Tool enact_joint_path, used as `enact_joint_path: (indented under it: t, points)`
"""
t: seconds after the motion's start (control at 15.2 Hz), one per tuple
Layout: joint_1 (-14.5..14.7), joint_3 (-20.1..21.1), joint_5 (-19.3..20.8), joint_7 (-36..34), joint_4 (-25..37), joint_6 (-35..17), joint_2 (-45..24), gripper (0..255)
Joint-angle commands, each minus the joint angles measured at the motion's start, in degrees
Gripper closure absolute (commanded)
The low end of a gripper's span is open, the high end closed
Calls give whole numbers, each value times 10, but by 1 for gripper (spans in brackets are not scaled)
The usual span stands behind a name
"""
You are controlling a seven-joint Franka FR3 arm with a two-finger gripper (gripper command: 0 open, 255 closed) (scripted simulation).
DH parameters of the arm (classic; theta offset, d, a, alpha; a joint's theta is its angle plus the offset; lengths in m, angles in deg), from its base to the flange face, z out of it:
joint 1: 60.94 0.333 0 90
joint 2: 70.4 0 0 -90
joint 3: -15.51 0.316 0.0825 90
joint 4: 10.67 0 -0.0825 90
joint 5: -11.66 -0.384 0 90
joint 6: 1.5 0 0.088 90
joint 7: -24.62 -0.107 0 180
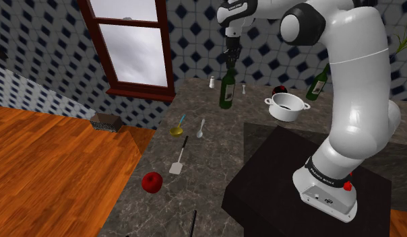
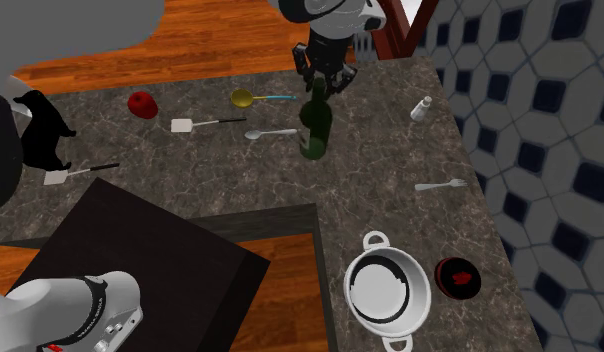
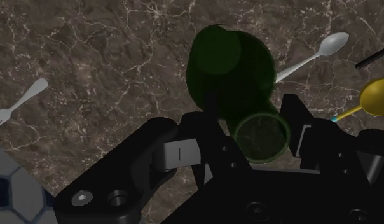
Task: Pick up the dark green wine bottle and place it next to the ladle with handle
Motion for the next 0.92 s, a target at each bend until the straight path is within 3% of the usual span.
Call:
enact_joint_path:
  t: [0.0,0.26,0.86]
  points:
    - [14,7,-2,-25,27,10,-15,255]
    - [33,21,-8,-67,110,43,-64,255]
    - [36,23,-13,-62,64,-17,-78,255]
